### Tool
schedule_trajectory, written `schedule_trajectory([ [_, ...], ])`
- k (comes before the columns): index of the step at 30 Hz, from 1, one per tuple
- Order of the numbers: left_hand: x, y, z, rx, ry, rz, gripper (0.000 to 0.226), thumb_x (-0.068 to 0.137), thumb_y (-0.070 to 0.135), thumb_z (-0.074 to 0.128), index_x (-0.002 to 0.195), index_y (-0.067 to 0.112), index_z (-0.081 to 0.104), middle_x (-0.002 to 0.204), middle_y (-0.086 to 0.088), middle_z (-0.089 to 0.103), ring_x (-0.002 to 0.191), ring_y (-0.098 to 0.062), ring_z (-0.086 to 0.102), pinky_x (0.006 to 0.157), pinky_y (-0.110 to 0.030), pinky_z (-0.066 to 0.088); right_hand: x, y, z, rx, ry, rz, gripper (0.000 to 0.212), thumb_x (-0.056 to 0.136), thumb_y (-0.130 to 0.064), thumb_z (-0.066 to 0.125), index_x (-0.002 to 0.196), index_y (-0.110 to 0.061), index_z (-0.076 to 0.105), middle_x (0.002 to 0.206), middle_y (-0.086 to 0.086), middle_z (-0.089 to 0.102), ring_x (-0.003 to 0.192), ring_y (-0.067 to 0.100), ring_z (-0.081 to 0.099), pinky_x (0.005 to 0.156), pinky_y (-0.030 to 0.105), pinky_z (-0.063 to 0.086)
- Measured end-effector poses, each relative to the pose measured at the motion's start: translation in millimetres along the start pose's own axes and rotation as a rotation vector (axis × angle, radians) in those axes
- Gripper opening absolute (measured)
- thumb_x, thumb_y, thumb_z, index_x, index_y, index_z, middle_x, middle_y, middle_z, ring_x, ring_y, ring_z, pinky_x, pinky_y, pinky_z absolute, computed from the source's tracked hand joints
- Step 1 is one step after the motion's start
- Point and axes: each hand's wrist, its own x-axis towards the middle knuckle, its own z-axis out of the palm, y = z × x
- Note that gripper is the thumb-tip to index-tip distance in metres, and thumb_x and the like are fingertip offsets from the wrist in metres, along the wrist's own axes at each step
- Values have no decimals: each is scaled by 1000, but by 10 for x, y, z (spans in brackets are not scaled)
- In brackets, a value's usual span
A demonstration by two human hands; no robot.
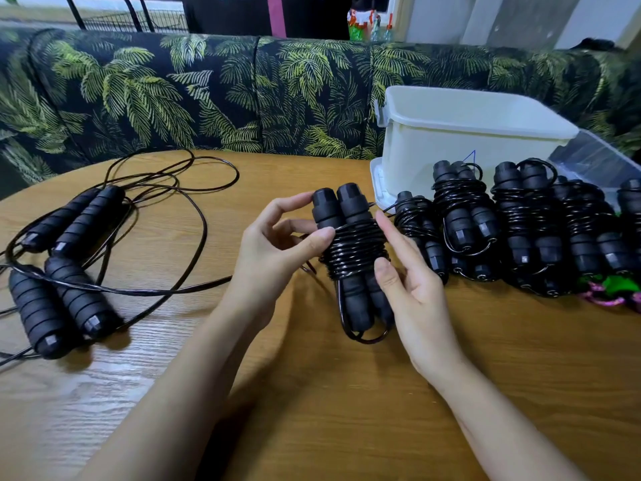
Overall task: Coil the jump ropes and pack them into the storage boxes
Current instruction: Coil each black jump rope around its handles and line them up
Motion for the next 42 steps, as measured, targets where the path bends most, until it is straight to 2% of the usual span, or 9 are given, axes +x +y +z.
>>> schedule_trajectory([
  [5,-30,-60,82,29,64,32,53,67,20,79,118,18,62,82,-4,70,76,-14,67,72,-26,55,-19,7,61,-423,99,-160,46,98,-16,51,143,-26,48,145,-4,46,133,-3,41,106,9,31],
  [11,-74,-112,129,121,49,68,53,68,21,83,117,20,62,86,-9,71,77,-22,66,73,-40,55,-106,-27,179,-818,93,-163,84,78,-59,61,152,-33,30,154,3,32,140,21,40,76,39,57],
  [15,-60,-147,141,160,-18,111,53,72,11,81,120,22,61,85,3,70,76,-7,65,71,-21,51,-107,-4,203,-1003,107,-120,101,70,-39,82,153,-25,26,152,9,32,130,30,51,60,40,59],
  [19,-23,-194,79,238,-129,164,63,75,9,81,132,16,56,98,1,71,90,-10,68,80,-21,53,-90,37,105,-823,136,-106,89,79,-24,76,152,-31,27,155,3,31,124,26,56,69,44,60],
  [24,8,-296,41,612,-29,533,43,80,33,78,115,16,61,109,7,69,98,-9,66,91,-51,50,-56,47,63,-726,142,-34,85,80,-20,76,153,-29,33,154,0,33,120,10,46,83,39,56],
  [29,99,-386,-61,974,61,891,22,88,32,70,101,14,76,102,2,71,91,-14,65,91,-40,42,-36,49,18,-712,115,10,85,81,-20,76,152,-32,32,155,-3,33,122,6,37,90,29,46],
  [34,67,-295,-71,696,69,504,20,86,42,67,96,27,76,82,15,74,76,-3,68,79,-44,56,0,29,18,-515,129,0,80,77,-13,79,146,-31,43,150,-4,43,131,1,41,102,1,26],
  [38,38,-147,-55,294,17,137,21,80,32,72,99,21,74,85,-3,77,83,-22,75,84,-51,58,-20,-64,53,-229,64,5,75,75,-18,77,143,-32,47,148,-10,46,137,2,41,111,41,42],
  [42,62,-124,-79,57,-97,-122,53,76,27,68,127,16,60,110,-5,74,107,-18,69,98,-32,52,-51,-112,69,-60,-18,7,72,77,-22,75,142,-34,47,144,-8,53,134,15,49,112,46,40],
])
